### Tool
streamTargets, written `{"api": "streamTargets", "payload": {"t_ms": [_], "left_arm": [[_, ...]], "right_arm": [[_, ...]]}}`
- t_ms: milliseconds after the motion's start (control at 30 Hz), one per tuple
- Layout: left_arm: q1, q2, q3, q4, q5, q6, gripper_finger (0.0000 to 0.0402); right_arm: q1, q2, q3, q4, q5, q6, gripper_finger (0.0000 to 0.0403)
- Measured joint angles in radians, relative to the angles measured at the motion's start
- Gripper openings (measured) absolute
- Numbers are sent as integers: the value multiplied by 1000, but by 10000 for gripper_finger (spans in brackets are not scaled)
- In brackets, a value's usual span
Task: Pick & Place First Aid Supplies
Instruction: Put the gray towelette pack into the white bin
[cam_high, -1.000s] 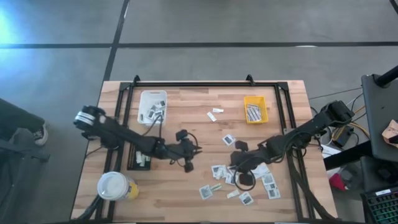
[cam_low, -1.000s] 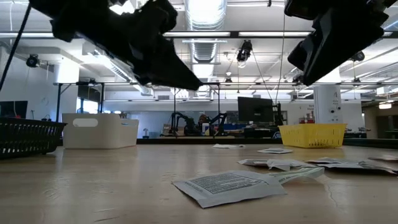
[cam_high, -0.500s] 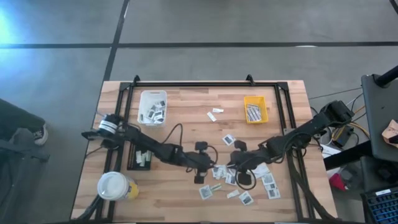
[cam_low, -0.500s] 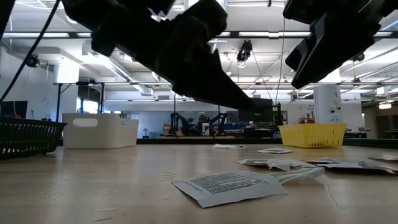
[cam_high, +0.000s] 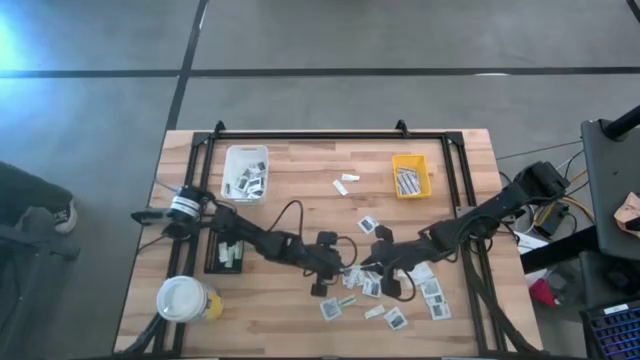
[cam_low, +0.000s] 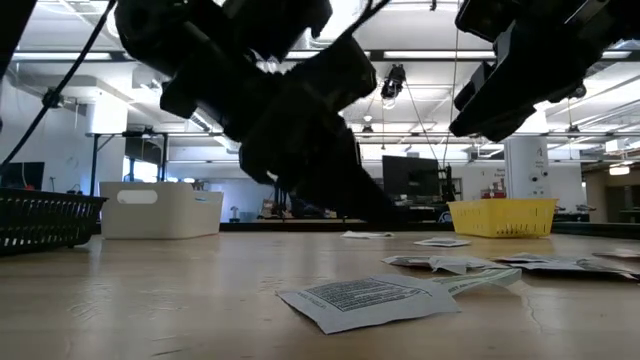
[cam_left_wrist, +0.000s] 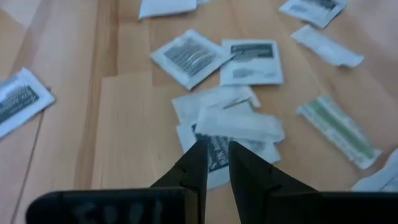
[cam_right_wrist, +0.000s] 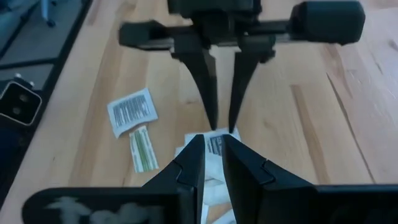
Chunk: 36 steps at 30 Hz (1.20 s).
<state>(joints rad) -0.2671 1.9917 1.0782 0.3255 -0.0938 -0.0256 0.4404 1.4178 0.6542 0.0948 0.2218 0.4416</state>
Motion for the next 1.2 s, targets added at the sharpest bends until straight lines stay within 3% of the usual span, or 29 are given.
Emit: {"api": "streamTargets", "payload": {"t_ms": [300, 867, 1200], "left_arm": [[36, 29, -1, -40, 11, -79, 60], [115, 25, 2, -156, -77, -523, 60], [117, 27, 0, -157, -46, -543, 60]], "right_arm": [[0, 0, -44, 80, 17, 4, 54], [0, 0, -83, 82, 95, 1, 54], [2, 0, -87, 51, 27, -136, 54]]}}
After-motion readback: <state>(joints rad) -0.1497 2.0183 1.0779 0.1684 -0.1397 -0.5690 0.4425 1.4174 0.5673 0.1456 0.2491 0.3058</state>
